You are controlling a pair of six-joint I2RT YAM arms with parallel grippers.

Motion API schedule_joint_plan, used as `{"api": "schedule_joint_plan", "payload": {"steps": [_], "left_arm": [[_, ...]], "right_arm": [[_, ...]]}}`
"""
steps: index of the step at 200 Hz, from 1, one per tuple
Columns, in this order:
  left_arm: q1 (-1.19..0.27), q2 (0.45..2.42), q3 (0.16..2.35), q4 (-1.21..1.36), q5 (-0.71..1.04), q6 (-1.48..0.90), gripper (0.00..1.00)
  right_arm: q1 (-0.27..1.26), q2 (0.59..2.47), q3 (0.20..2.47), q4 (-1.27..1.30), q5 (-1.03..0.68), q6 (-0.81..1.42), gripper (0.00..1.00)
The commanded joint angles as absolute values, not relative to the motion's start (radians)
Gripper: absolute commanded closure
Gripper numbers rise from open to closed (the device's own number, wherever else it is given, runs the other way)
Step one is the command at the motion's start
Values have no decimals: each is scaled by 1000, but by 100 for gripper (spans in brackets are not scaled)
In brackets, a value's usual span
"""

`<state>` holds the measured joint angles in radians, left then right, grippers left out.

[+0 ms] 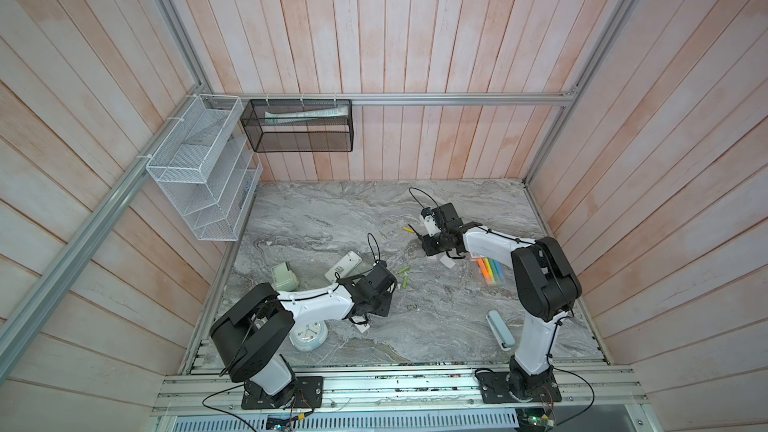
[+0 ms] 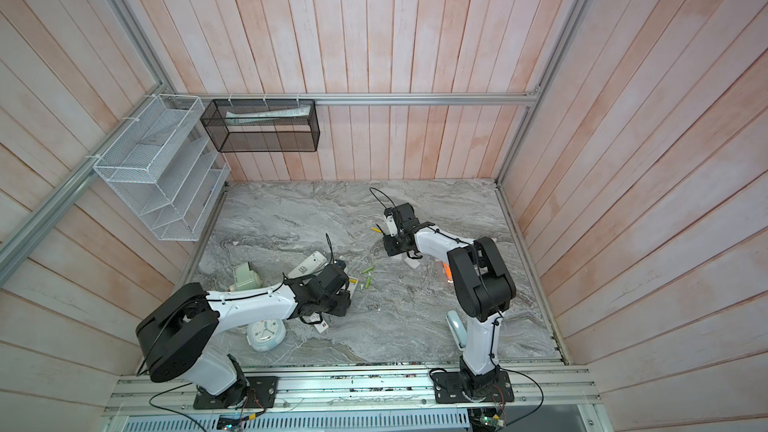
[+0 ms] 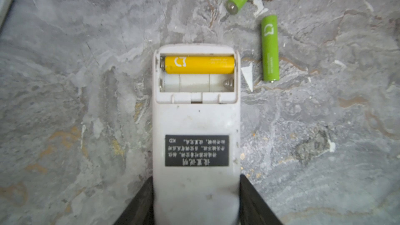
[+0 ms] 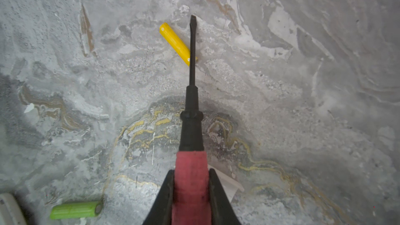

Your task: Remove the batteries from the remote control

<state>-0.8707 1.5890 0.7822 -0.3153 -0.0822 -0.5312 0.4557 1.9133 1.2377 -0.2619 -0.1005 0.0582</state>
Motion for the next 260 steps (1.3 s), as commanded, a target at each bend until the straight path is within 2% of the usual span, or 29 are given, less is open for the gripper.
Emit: {"api": "schedule_joint_plan", "payload": {"steps": [1, 94, 166, 224, 260], "left_arm": [[-865, 1620, 723, -481, -43, -566, 44], [-865, 1631, 702, -429, -28, -555, 44], [-888, 1650, 702, -417, -9, -521, 44], [-903, 1666, 707, -417, -32, -523, 44], [-913, 1688, 712, -419, -67, -528, 43]], "right_arm": [[453, 1930, 1252, -313, -119, 36, 100], [444, 1886, 1226, -281, -104, 40, 100], [451, 1681, 1113, -294, -169, 50, 100], [632, 1453, 916, -379, -255, 144, 100], [742, 1383, 870, -444, -278, 210, 100]]}}
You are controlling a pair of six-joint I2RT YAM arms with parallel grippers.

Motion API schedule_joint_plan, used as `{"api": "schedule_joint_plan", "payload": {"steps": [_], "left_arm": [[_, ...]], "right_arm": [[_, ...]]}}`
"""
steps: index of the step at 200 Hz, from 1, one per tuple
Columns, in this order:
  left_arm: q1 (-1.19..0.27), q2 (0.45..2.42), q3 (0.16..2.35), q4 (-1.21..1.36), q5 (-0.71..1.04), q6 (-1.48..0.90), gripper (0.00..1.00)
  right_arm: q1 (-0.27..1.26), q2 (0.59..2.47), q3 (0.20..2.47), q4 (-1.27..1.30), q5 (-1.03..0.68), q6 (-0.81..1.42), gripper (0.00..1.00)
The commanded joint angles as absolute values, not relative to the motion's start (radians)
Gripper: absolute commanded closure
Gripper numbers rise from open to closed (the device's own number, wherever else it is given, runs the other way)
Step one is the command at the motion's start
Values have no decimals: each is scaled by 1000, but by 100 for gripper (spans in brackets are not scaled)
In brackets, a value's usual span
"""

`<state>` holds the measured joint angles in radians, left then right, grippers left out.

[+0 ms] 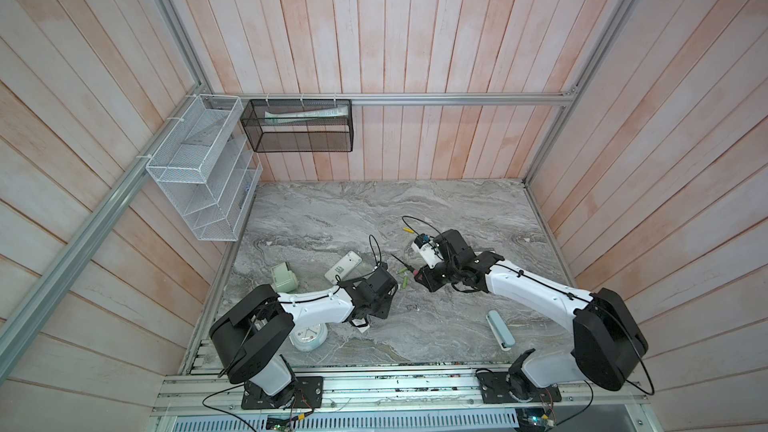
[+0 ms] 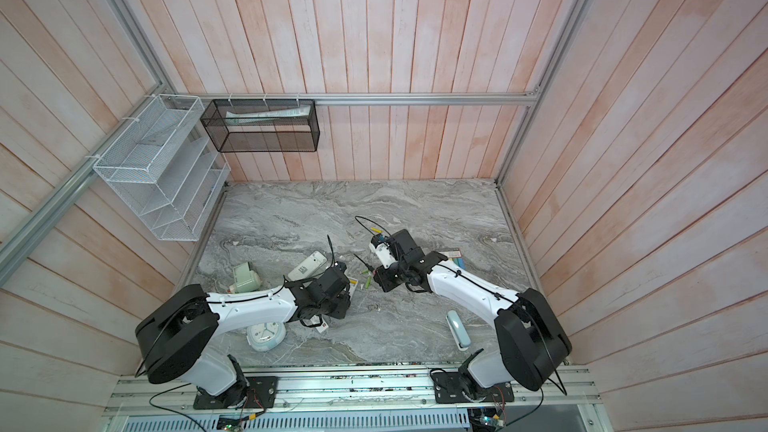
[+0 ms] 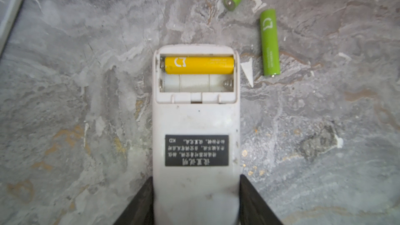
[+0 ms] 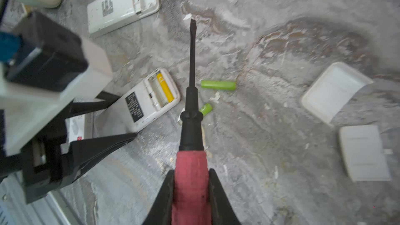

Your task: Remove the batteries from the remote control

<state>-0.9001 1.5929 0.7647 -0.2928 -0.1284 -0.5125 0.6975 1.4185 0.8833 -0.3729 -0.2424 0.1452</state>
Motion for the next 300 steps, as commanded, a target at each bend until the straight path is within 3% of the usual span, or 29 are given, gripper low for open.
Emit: {"api": "schedule_joint_plan", "payload": {"steps": [1, 169, 300], "left_arm": [[-913, 1687, 712, -419, -67, -528, 42], [-942, 1694, 734, -442, -113, -557, 42], [-946, 1695, 742, -439, -107, -553, 43]], "right_arm": [[745, 1382, 869, -447, -278, 211, 100], [911, 1495, 1018, -723, -36, 310, 100], [1044, 1669, 1068, -658, 75, 405, 100]]}}
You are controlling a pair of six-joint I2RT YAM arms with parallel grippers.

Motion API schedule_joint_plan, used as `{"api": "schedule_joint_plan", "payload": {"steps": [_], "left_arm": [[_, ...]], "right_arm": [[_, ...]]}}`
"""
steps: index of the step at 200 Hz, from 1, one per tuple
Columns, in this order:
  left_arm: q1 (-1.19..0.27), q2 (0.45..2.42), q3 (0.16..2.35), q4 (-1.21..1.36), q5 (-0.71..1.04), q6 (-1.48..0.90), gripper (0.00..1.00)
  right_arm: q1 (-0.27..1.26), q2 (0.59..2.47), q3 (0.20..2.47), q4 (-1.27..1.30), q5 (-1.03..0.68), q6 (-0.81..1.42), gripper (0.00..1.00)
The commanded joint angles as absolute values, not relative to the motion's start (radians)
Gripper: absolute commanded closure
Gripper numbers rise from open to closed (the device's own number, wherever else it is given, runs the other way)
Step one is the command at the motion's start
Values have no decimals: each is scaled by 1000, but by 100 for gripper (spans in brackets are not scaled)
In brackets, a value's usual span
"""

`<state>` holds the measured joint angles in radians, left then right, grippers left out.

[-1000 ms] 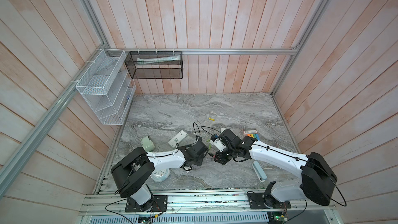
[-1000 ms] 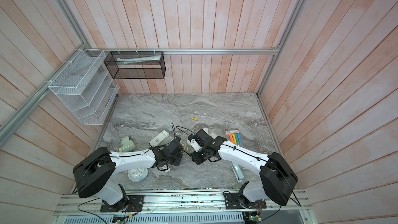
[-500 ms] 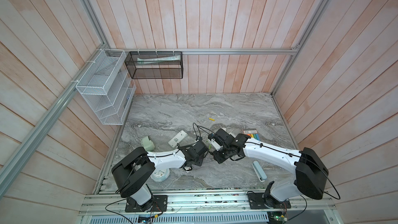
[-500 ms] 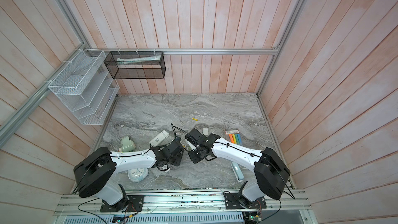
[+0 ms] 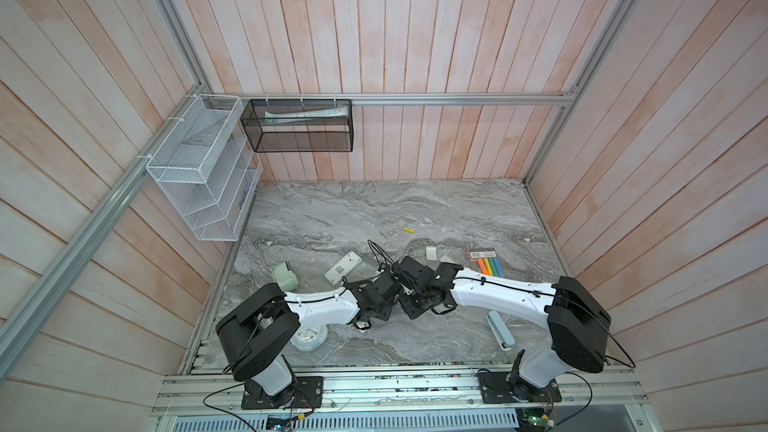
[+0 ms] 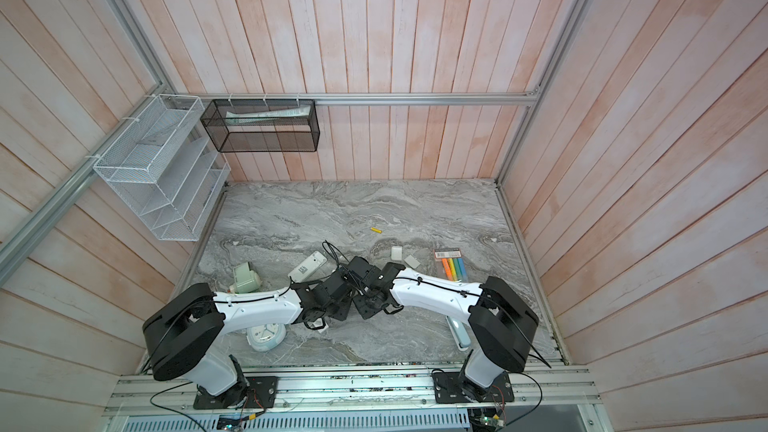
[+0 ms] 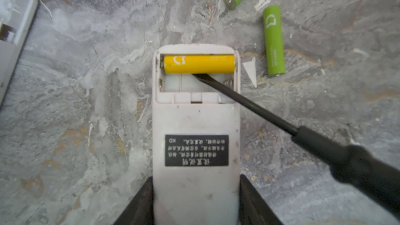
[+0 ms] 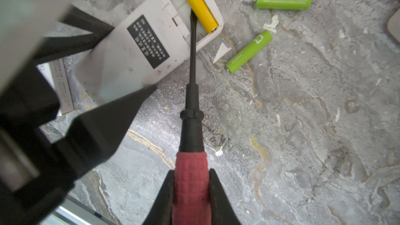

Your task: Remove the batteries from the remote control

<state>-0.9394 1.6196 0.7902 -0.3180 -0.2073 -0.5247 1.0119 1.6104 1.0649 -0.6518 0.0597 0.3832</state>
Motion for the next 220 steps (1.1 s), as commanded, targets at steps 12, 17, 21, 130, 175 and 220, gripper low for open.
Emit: {"api": "schedule_joint_plan", "payload": {"steps": [12, 17, 21, 130, 175, 220], "left_arm": [[-946, 1694, 741, -440, -109, -552, 43], [-946, 1695, 740, -441, -110, -554, 43], [-946, 1695, 740, -441, -110, -555, 43], [-946, 1693, 739, -433, -97, -555, 44], [-946, 1694, 736, -435, -95, -557, 44], [-946, 1693, 735, -438, -95, -560, 44]], "right_arm": [[1046, 1677, 1064, -652, 70, 403, 100], [1047, 1677, 1064, -651, 72, 403, 100], [1048, 1677, 1062, -651, 74, 402, 100], [1054, 1573, 833, -424, 89, 476, 100], [1054, 1569, 821, -391, 97, 484, 100], [1052, 1508, 804, -381, 151, 500, 100]]}}
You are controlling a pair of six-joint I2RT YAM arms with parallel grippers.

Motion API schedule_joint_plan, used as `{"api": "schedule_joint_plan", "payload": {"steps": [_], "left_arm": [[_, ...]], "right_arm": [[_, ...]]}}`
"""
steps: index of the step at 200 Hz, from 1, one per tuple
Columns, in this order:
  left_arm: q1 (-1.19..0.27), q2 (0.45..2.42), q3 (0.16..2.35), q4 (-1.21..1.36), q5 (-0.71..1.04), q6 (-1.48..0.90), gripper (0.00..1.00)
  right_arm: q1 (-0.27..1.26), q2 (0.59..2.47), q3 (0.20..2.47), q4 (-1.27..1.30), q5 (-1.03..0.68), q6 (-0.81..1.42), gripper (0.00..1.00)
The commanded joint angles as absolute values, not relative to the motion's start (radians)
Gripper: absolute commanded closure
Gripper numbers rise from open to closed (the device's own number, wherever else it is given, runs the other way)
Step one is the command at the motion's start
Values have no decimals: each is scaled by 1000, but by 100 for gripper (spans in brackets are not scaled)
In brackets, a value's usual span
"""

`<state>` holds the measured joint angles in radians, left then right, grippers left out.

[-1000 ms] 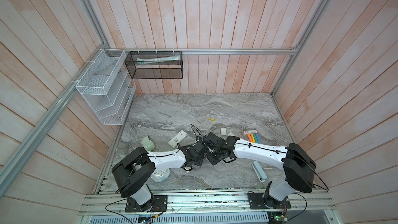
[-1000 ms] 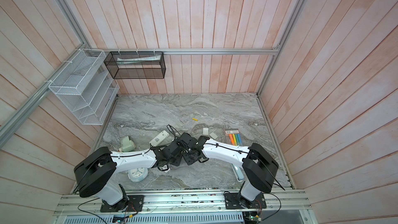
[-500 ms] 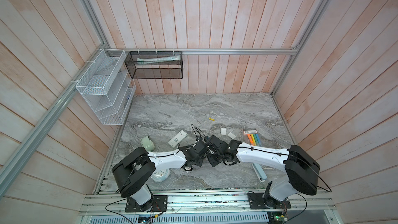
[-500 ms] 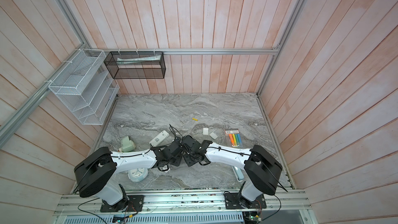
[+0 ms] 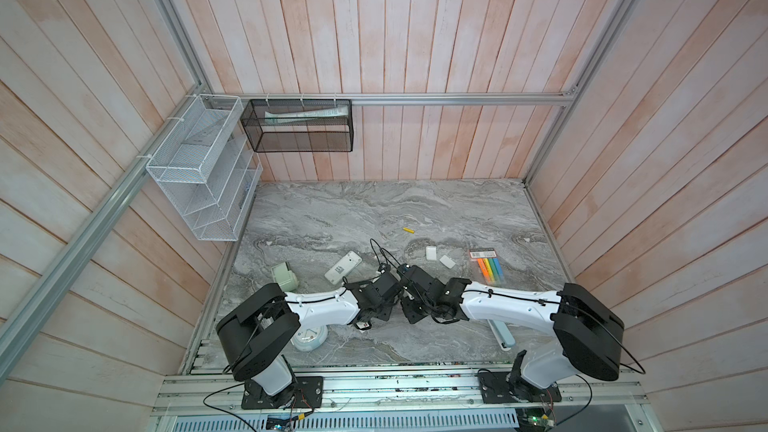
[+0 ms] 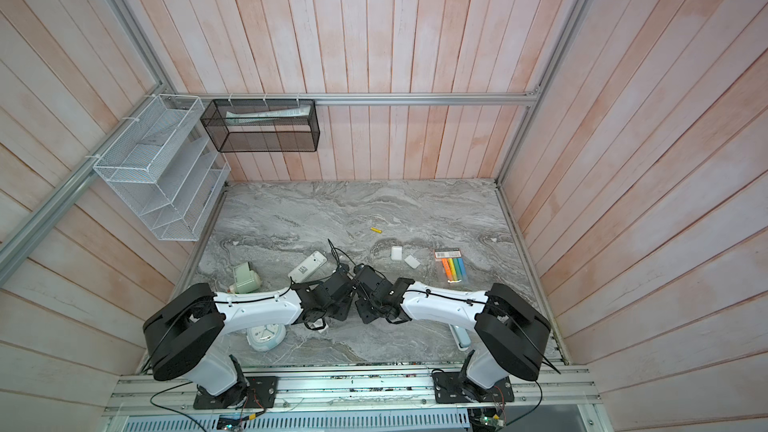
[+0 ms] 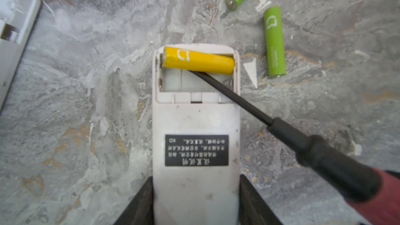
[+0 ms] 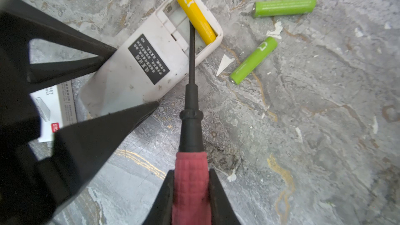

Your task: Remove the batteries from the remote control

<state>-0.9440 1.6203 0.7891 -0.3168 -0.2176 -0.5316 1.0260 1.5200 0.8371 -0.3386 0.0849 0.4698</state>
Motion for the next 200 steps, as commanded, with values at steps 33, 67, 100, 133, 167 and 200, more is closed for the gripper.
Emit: {"api": "schedule_joint_plan", "payload": {"steps": [33, 67, 100, 133, 167, 200], "left_arm": [[-946, 1694, 734, -440, -94, -560, 44], [-946, 1695, 733, -440, -94, -557, 44], [-946, 1699, 733, -440, -87, -556, 44], [-946, 1699, 734, -441, -84, -554, 44], [-946, 1704, 733, -440, -81, -552, 44], [-946, 1710, 737, -442, -81, -551, 44]], "right_arm": [[1049, 1496, 802, -387, 150, 500, 100], [1048, 1467, 797, -387, 156, 500, 100], [1040, 1439, 788, -385, 160, 501, 100], [1031, 1416, 775, -373, 157, 500, 100], [1022, 1410, 772, -368, 156, 495, 100], [1013, 1405, 769, -362, 151, 489, 100]]}}
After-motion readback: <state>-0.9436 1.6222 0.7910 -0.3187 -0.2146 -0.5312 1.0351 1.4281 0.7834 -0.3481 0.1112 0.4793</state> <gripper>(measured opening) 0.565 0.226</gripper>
